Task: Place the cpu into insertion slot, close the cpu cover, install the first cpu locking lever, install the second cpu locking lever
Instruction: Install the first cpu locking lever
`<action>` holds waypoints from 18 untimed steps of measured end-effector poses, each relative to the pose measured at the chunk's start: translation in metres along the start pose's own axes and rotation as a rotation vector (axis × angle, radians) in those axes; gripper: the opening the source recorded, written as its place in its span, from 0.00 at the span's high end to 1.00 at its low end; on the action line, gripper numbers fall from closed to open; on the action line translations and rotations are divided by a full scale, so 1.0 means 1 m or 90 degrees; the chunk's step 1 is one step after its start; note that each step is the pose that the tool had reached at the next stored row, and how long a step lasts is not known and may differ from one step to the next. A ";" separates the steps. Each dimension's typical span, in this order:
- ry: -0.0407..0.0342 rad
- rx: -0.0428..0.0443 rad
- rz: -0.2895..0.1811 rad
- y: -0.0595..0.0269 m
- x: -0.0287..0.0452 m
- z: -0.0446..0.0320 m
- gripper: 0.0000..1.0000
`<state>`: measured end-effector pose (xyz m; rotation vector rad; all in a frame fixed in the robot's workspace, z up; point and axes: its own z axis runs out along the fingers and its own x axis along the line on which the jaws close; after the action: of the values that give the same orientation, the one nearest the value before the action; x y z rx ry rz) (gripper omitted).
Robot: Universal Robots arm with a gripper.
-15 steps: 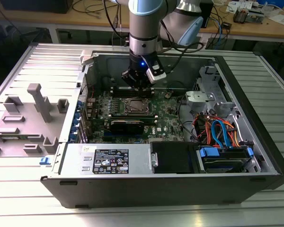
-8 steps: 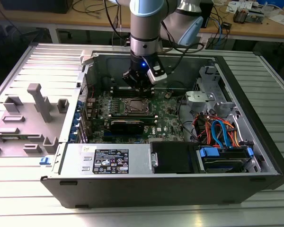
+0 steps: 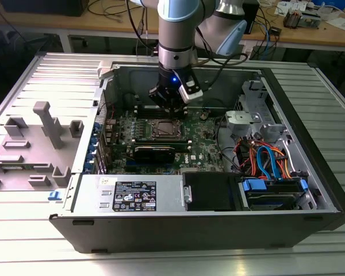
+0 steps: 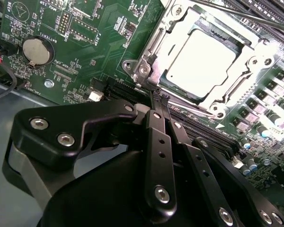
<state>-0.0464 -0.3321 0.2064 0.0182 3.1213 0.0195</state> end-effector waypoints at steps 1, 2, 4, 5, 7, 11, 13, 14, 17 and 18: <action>0.0000 0.0000 0.000 0.0000 -0.0003 0.0004 0.89; 0.0000 0.0001 0.000 0.0000 -0.0005 0.0007 0.89; 0.0000 0.0002 0.000 -0.0001 -0.0006 0.0009 0.89; 0.0001 0.0002 0.000 -0.0001 -0.0006 0.0010 0.89; 0.0000 0.0001 0.000 0.0000 -0.0007 0.0011 0.89; -0.0001 0.0004 0.000 0.0000 -0.0008 0.0007 0.89; -0.0001 0.0006 0.000 0.0000 -0.0008 0.0001 0.89; 0.0000 0.0006 0.000 0.0000 -0.0007 -0.0003 0.89; 0.0000 0.0008 0.000 0.0000 -0.0008 -0.0004 0.89; 0.0000 0.0011 0.000 -0.0001 -0.0007 -0.0002 0.89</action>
<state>-0.0457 -0.3323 0.2066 0.0184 3.1214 0.0168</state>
